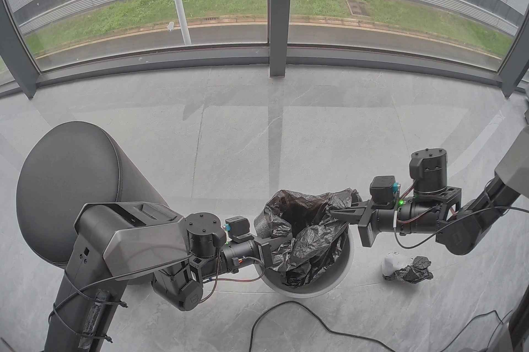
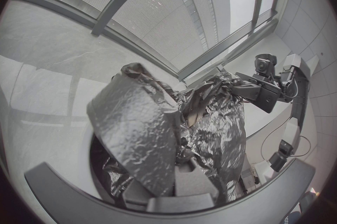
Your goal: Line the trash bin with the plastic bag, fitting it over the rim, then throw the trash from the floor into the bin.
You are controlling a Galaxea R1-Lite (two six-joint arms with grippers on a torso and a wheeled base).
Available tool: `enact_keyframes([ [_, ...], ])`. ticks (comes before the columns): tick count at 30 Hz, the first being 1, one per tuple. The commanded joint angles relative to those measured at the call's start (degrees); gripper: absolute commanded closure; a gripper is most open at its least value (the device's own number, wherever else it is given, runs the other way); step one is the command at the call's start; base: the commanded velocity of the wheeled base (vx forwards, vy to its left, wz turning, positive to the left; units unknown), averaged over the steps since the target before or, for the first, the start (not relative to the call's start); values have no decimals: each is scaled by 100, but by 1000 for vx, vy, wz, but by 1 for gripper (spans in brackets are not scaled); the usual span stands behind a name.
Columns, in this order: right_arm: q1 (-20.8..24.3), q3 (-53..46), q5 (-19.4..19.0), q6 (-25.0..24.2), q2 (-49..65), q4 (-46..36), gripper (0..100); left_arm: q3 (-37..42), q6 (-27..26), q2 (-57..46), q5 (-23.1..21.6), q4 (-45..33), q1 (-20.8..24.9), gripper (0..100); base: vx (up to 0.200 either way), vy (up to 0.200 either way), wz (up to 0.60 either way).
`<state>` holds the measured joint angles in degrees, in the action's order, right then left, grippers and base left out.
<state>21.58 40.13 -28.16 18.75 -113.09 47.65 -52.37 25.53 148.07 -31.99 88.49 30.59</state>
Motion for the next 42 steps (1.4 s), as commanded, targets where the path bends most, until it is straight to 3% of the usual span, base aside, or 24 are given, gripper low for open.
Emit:
enact_keyframes([
  [1, 224, 170, 4, -3, -776, -2, 100, -54, -74, 416, 228, 1, -97, 100, 0, 0, 0],
  [8, 453, 425, 4, -56, -1101, -2, 100, -309, -109, 618, 474, 1, -123, 100, 0, 0, 0],
  [15, 725, 408, 4, -56, -1206, 16, 100, -239, -118, 442, 465, 10, -439, 100, 0, 0, 0],
  [18, 664, 293, 4, -47, -1145, 7, 100, -142, -39, 249, 457, 1, -483, 100, 0, 0, 0],
  [27, -215, -823, 4, -12, -890, -19, 100, 948, 128, -50, 79, 1, -105, 100, 0, 0, 0],
  [33, -189, -1271, 65, -12, -978, -72, 100, 1062, 172, 82, 87, 1, 141, 100, 0, 0, 0],
  [42, -22, -1201, 83, -38, -1400, -72, 100, 711, 242, 258, 123, 1, 149, 100, 0, 0, 0],
])
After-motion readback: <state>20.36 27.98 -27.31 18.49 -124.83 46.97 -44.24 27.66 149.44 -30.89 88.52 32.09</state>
